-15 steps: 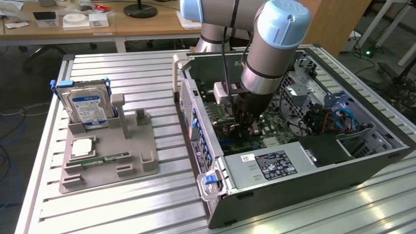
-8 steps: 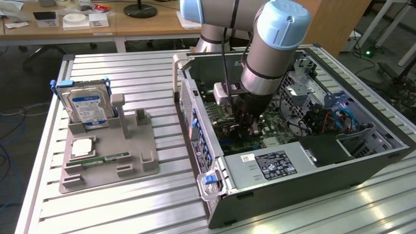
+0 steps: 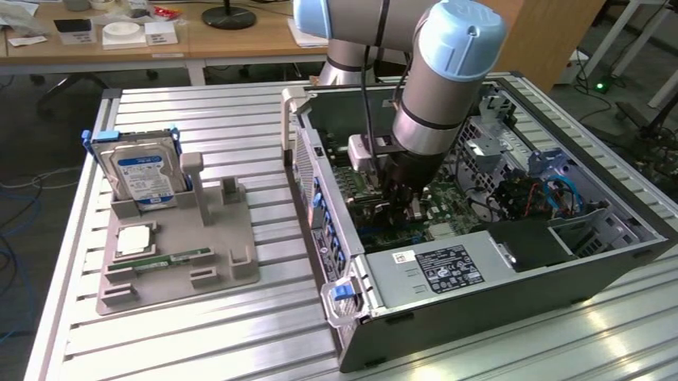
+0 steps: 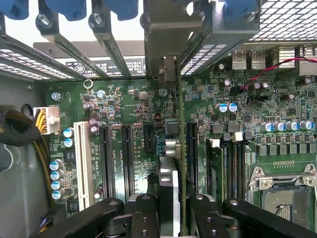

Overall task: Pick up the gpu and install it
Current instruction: 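Insert the gpu into the slot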

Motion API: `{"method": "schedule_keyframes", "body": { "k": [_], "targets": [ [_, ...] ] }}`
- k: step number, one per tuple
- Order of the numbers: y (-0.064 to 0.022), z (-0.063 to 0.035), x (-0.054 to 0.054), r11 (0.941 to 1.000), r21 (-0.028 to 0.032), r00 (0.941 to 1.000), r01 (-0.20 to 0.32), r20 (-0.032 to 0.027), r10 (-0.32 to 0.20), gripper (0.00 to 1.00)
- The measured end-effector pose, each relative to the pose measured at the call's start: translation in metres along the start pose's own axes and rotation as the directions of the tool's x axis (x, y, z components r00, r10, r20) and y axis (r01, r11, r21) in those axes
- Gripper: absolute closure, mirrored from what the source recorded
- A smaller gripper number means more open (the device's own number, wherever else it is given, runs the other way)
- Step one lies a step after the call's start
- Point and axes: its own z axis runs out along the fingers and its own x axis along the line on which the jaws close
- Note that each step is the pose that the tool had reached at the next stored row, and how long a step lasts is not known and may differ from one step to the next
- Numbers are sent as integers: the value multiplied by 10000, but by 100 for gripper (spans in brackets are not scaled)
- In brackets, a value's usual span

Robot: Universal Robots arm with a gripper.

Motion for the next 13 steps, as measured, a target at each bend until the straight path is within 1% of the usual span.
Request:
{"method": "schedule_keyframes", "body": {
  "k": [13],
  "targets": [
    [12, 3, 1, 10000, 0, 10000, 1, -3, -1, 72]
  ]
}}
